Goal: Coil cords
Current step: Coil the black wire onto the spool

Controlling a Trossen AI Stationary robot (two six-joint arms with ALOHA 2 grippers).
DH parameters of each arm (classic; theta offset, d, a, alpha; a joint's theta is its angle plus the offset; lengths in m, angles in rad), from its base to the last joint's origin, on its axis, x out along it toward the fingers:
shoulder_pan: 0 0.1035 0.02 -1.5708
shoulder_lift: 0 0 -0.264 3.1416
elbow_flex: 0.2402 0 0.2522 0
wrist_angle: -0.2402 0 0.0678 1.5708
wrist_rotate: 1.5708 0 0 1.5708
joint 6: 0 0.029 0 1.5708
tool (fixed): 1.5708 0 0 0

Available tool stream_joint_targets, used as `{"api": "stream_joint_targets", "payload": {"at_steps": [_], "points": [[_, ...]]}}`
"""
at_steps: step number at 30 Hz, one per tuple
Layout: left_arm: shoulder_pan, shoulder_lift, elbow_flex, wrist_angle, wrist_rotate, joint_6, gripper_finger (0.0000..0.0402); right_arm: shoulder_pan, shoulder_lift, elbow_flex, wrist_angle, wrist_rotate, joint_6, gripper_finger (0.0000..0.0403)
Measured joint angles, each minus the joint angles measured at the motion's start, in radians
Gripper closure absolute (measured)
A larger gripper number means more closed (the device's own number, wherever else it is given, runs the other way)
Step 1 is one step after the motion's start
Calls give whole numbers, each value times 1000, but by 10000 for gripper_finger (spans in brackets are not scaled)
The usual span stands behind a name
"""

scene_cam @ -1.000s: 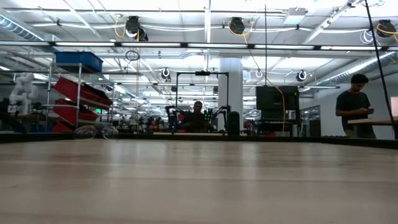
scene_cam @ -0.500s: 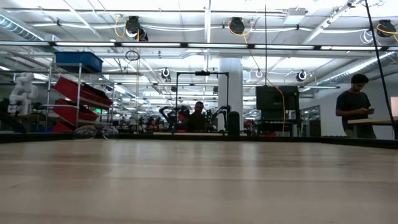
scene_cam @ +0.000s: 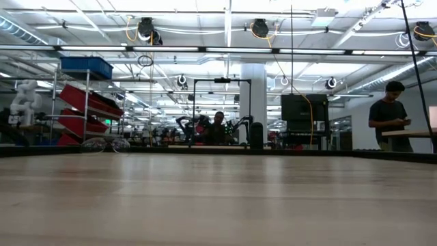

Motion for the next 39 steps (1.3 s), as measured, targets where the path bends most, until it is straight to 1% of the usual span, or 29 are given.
{"api": "stream_joint_targets", "payload": {"at_steps": [5, 9, 14, 16, 19, 21, 25, 29, 31, 39], "points": [[-13, 0, 0, -3, -11, 7, 392, 15, -4, 0, -45, 3, 19, 380], [-30, 0, 0, -10, -63, 18, 393, 21, -19, 0, -114, 3, 65, 364], [-47, 0, 0, -12, -119, 18, 394, 35, -41, 0, -235, 2, 170, 354], [-47, 0, 0, -45, -159, 18, 394, 51, -47, 0, -276, -1, 205, 354], [-44, 1, 0, -138, -226, -5, 394, 81, -62, 0, -304, -2, 243, 354], [-37, 1, 0, -204, -235, -40, 394, 103, -71, 0, -301, -4, 257, 353], [-15, 1, 0, -262, -239, -80, 394, 149, -81, 1, -259, -5, 261, 353], [26, 1, 0, -399, -240, -186, 394, 186, -83, 1, -223, -9, 259, 353], [46, 2, 0, -483, -240, -244, 394, 197, -83, 1, -213, -28, 260, 353], [141, 2, 0, -877, -223, -594, 394, 248, -83, 1, -210, -49, 286, 353]]}}
